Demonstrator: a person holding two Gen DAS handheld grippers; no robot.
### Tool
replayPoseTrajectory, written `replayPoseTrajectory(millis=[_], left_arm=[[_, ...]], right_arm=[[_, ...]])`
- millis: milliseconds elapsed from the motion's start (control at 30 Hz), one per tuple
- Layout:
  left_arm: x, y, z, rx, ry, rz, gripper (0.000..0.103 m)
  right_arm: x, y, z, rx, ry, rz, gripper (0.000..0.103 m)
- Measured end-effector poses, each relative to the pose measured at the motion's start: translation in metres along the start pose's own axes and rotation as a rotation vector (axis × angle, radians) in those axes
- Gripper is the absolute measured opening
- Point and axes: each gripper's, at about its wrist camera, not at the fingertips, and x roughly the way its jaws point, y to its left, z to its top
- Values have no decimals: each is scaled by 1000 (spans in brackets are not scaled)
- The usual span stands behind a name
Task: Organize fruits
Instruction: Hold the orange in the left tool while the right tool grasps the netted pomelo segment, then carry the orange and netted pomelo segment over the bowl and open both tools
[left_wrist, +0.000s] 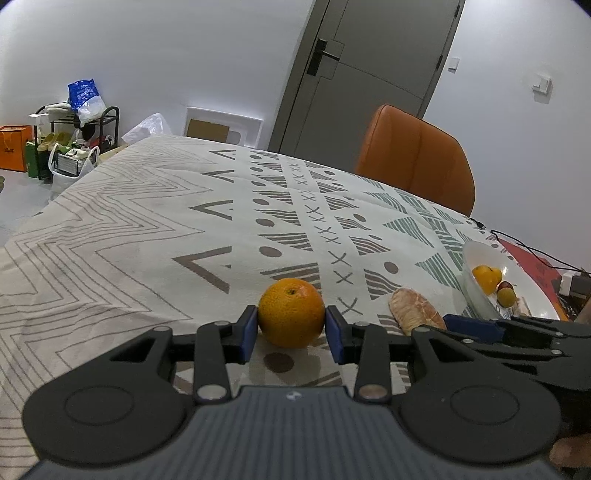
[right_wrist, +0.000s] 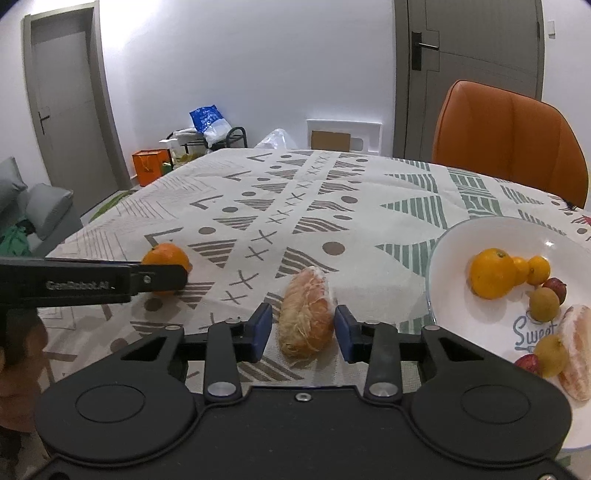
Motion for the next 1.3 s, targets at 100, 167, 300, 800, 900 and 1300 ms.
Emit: replayPoseTrajectory(millis=[100,167,300,800,900,1300], left_arm=[[-1,0,1,0,-2,1,38],[-2,1,1,-2,-3,2,38],[-3,1,2,2,-7,-2,38],[-6,-25,6,39,-25,-19,38],[-8,-35,8,55,-33,-31,38],[-12,-72,8,109,-48,-63,38]], right_arm=[[4,1,1,7,4,-10,40],[8,2,2,-4,5,-18,41],[17,6,1,-21,5,-37,41],[-17,-7,7,28,-77,-31,32],[-27,-14,7,42,-99,-36,32],[-57,-42,3,98,-165,-52,32]])
